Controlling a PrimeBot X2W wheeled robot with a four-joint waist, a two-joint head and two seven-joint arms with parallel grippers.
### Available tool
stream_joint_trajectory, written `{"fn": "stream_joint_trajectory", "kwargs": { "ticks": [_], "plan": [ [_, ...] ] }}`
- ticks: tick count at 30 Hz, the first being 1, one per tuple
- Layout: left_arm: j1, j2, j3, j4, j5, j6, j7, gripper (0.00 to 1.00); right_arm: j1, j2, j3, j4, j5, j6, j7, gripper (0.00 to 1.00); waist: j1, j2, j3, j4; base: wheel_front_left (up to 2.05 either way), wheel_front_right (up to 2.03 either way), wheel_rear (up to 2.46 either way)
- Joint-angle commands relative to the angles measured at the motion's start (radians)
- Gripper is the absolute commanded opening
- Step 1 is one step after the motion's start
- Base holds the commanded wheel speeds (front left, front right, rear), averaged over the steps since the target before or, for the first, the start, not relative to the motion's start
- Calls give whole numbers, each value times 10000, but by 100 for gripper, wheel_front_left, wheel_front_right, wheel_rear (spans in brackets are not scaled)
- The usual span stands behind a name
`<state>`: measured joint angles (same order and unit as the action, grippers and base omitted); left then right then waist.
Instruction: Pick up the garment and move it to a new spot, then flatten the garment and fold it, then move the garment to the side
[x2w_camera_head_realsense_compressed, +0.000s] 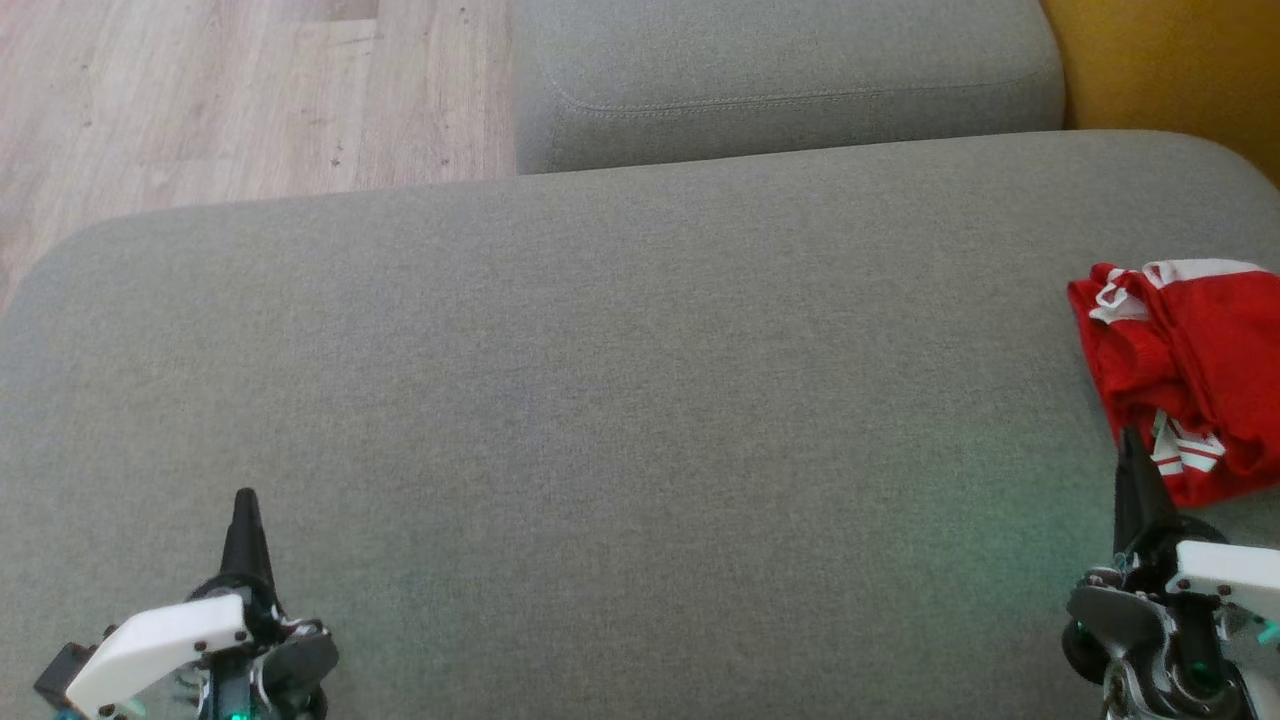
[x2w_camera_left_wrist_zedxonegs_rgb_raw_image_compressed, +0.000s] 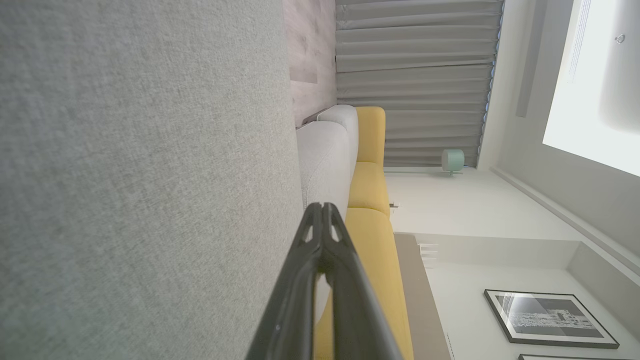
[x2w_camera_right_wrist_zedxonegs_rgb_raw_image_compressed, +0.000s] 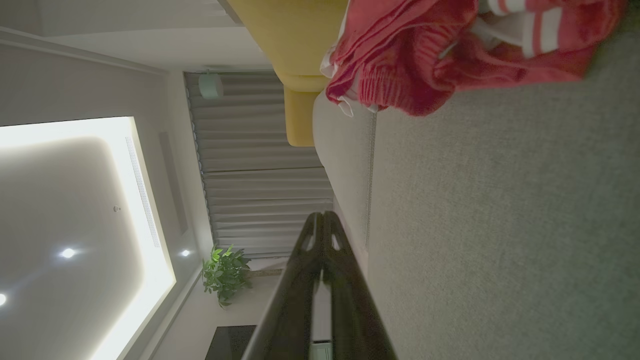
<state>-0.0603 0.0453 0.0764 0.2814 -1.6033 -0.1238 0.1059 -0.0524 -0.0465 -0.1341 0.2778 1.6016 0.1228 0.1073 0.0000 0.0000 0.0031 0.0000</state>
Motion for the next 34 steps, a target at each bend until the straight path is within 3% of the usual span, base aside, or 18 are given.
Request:
{"fn": "stream_joint_trajectory", "kwargs": {
  "ticks": [1, 34],
  "plan": [
    [-479, 49, 375, -361, -52, -69, 74, 0, -556, -37, 202, -330, 69, 79, 60, 0, 0, 0, 0, 0, 0, 0, 0],
    [-478, 49, 374, -362, -53, -69, 73, 0, -555, -37, 203, -330, 70, 79, 59, 0, 0, 0, 0, 0, 0, 0, 0]
  ]
}}
